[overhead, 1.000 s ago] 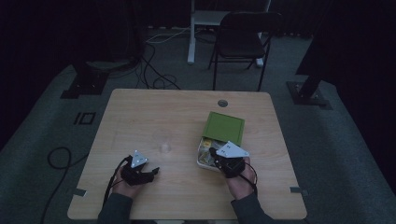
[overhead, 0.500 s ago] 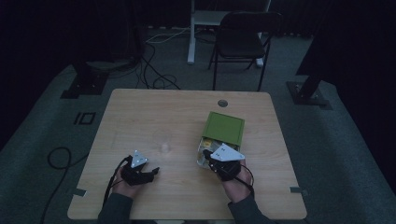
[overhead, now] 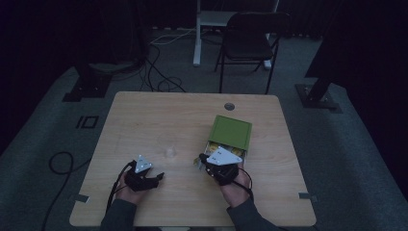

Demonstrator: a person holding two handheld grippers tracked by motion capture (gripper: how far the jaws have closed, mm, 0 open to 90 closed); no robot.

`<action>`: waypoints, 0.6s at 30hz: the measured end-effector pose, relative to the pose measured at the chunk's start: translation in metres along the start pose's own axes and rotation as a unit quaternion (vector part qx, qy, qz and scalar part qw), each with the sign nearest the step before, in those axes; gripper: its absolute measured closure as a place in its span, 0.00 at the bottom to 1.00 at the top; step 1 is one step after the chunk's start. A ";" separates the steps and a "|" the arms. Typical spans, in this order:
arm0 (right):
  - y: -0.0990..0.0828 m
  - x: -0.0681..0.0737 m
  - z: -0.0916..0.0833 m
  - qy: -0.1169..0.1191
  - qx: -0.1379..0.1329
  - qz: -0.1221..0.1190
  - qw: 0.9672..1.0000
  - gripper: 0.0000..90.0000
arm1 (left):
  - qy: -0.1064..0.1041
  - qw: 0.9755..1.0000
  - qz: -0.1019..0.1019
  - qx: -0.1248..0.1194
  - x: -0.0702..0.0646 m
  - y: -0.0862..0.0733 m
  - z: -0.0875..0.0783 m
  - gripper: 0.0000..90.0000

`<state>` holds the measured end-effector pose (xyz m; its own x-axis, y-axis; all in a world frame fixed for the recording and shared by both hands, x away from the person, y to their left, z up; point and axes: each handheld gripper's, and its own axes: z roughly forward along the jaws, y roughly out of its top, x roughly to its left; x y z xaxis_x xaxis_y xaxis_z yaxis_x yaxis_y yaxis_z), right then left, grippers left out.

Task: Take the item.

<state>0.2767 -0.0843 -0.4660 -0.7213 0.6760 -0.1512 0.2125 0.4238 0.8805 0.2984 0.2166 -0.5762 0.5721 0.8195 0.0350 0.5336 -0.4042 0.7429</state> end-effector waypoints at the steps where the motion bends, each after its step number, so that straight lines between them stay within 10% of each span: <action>1: 0.001 0.000 0.001 0.000 -0.002 -0.001 1.000 1.00 | 0.000 1.000 0.000 0.000 0.000 0.000 0.000 0.39; 18: 0.006 -0.003 0.017 0.011 -0.011 0.010 1.000 1.00 | 0.000 1.000 -0.001 0.000 0.000 0.000 0.000 0.39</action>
<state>0.2914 -0.0729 -0.4677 -0.7317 0.6703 -0.1241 0.2127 0.3976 0.8926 0.2984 0.2165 -0.5762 0.5717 0.8198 0.0334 0.5345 -0.4030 0.7429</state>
